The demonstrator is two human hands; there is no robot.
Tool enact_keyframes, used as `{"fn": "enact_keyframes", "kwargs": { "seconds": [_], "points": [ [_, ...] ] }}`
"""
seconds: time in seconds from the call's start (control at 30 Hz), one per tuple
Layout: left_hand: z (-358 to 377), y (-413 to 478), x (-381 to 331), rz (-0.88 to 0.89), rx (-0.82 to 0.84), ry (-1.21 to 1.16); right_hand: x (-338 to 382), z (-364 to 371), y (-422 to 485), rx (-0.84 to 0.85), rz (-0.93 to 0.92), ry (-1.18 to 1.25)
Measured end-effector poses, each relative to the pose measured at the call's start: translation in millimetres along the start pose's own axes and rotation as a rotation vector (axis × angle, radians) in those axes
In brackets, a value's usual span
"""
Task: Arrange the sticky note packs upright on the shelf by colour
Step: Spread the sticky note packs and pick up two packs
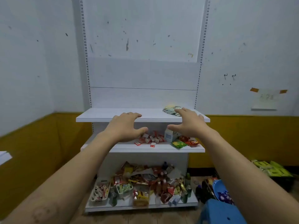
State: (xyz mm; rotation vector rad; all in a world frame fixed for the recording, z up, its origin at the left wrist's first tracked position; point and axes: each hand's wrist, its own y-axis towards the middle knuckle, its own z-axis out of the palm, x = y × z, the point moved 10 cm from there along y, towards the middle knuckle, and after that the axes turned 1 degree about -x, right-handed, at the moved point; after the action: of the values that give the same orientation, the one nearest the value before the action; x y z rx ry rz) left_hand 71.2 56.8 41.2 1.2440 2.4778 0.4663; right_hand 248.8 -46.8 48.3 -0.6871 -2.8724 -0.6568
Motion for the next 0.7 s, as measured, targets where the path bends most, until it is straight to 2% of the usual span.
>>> {"fn": "enact_keyframes", "kwargs": {
  "seconds": [0.33, 0.7],
  "points": [
    [73.9, 84.2, 12.6, -0.03, 0.075, 0.006, -57.2, 65.6, 80.7, 0.055, 0.037, -0.025],
    [119.6, 224.8, -4.9, -0.024, 0.078, 0.036, -141.7, 78.6, 205.8, 0.009, 0.059, 0.077]
  ]
}}
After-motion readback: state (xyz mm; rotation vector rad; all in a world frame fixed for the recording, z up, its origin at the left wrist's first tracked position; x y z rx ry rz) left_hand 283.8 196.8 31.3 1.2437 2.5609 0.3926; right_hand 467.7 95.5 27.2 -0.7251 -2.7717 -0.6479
